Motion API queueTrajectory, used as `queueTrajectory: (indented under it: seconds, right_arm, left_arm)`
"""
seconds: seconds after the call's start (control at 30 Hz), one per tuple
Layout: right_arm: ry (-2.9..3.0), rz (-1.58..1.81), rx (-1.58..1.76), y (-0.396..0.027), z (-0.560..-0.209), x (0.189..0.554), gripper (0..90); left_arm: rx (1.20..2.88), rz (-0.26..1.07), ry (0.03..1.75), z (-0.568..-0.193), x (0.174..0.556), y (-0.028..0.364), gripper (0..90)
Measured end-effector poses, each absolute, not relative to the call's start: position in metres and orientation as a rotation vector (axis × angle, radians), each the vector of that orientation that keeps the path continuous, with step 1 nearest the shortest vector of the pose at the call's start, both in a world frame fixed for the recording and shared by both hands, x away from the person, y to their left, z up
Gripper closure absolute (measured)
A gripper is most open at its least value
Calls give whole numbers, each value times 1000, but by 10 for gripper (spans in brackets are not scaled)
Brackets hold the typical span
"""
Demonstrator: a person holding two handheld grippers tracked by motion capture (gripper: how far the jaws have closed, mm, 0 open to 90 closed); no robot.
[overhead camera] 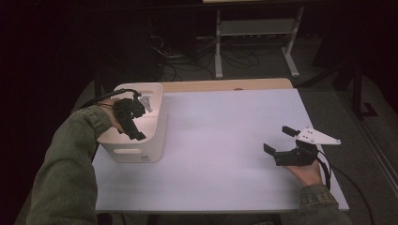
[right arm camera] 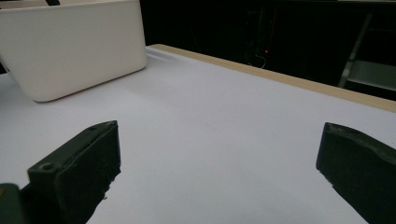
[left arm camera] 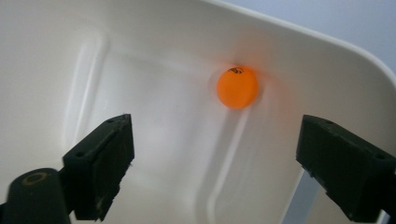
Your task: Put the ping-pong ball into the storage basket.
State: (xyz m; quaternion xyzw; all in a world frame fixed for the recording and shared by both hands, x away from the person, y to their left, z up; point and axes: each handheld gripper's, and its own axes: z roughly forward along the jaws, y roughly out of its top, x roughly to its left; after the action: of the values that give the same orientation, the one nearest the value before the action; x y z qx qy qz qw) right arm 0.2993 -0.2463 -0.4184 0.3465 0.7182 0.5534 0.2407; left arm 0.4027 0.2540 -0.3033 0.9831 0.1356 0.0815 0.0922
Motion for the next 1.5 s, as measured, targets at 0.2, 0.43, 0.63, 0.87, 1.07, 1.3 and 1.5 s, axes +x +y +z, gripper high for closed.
queueTrajectory:
  seconds: [0.2, 0.43, 0.63, 0.87, 1.07, 1.3, 1.5]
  right_arm:
    - [1964, 1515, 949, -246, -418, 299, 0]
    - [1959, 1515, 950, -247, -418, 298, 0]
    - [1953, 1517, 947, -248, -418, 298, 0]
    - [1952, 1517, 945, -248, -417, 298, 0]
    - [1951, 1516, 945, -248, -417, 298, 0]
    - [1952, 1516, 947, -248, -417, 297, 0]
    - [1951, 1516, 946, -248, -417, 297, 0]
  left_arm:
    - [2882, 249, 439, -298, 403, 255, 0]
    - [2815, 268, 435, -290, 399, 256, 0]
    - [2767, 292, 430, -283, 394, 260, 0]
    - [2696, 314, 431, -278, 385, 266, 0]
    - [2622, 318, 459, -276, 383, 273, 0]
    - [2526, 335, 485, -274, 378, 281, 0]
    - [2443, 352, 506, -273, 373, 287, 0]
